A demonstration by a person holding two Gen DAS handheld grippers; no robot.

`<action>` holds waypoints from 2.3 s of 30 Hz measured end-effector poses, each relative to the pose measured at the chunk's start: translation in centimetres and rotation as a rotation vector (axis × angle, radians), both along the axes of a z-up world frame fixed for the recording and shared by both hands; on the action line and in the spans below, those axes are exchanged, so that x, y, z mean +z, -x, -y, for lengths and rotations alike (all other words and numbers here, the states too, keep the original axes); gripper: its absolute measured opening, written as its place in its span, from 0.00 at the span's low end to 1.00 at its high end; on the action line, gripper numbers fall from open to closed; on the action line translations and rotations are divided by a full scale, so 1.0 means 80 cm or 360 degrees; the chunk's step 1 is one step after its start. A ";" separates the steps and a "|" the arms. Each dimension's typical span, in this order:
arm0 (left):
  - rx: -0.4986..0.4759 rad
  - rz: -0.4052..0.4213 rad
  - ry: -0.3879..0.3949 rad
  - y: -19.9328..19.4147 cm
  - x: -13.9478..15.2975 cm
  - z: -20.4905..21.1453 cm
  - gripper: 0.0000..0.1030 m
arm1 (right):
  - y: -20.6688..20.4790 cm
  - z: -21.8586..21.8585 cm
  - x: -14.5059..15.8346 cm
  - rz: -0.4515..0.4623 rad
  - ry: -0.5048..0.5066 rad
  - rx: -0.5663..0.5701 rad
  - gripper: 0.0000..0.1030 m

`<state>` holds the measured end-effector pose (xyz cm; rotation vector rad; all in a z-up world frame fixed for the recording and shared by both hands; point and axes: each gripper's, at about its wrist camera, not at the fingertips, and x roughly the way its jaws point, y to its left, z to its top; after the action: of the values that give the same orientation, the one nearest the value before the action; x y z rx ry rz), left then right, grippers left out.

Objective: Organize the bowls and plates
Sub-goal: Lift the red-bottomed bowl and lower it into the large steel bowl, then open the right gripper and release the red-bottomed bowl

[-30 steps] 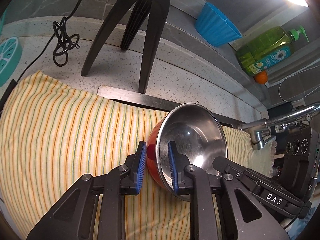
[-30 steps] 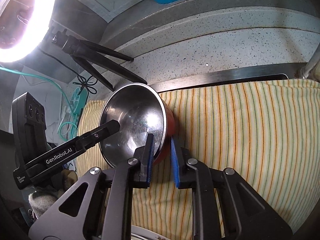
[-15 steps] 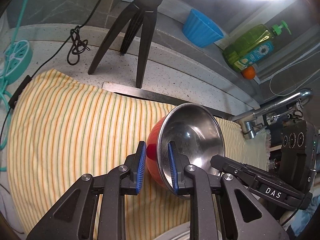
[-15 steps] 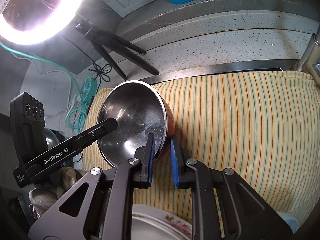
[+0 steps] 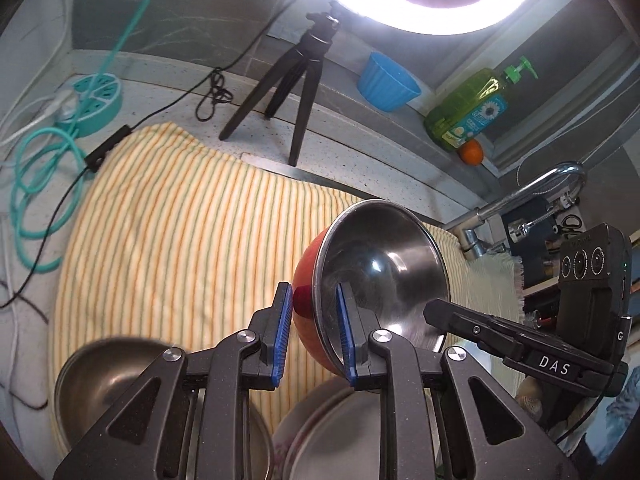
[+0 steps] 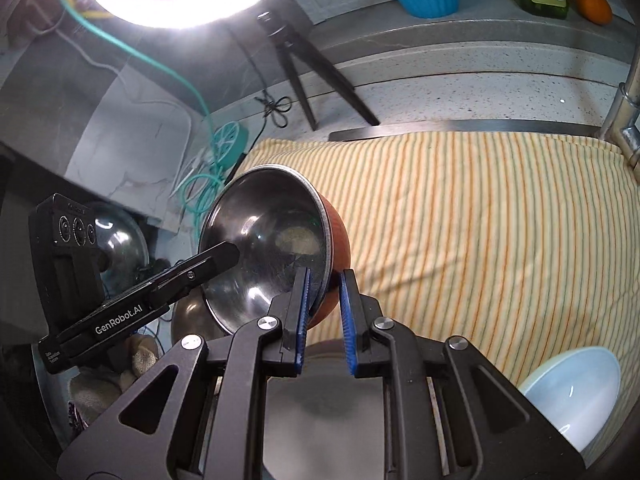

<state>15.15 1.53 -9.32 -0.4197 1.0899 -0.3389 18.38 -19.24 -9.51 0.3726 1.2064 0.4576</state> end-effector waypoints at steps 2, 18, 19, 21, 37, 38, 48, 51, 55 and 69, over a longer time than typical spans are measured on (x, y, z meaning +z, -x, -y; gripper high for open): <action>0.0025 0.0017 -0.0007 0.014 0.005 -0.010 0.19 | 0.008 -0.012 0.003 0.0008 -0.0001 0.0034 0.15; 0.0267 -0.0001 -0.0002 0.108 0.001 -0.100 0.19 | 0.061 -0.118 0.008 0.0032 0.0026 0.0350 0.15; 0.0282 -0.0003 -0.0004 0.112 0.000 -0.105 0.19 | 0.063 -0.124 0.007 0.0031 0.0031 0.0367 0.15; 0.0304 -0.0013 -0.0018 0.119 -0.004 -0.113 0.19 | 0.065 -0.136 0.002 0.0030 0.0045 0.0401 0.15; 0.0317 -0.0114 -0.0162 0.129 -0.042 -0.130 0.19 | 0.060 -0.191 -0.051 -0.0041 0.0239 0.0522 0.15; 0.0312 -0.0118 -0.0171 0.128 -0.043 -0.129 0.19 | 0.060 -0.192 -0.052 -0.0046 0.0242 0.0521 0.15; 0.0267 -0.0121 -0.0242 0.121 -0.044 -0.123 0.19 | 0.058 -0.194 -0.049 -0.0036 0.0277 0.0528 0.15; 0.0252 -0.0116 -0.0270 0.121 -0.042 -0.119 0.19 | 0.058 -0.193 -0.050 -0.0030 0.0291 0.0540 0.15; 0.0254 -0.0124 -0.0279 0.120 -0.043 -0.119 0.21 | 0.059 -0.194 -0.050 -0.0031 0.0290 0.0558 0.15; 0.0221 -0.0142 -0.0334 0.117 -0.042 -0.113 0.31 | 0.059 -0.195 -0.048 -0.0009 0.0321 0.0561 0.15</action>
<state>5.82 10.55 -12.69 -0.3235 1.1638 -0.0822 13.69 -3.66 -13.31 -0.0145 1.3156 0.6311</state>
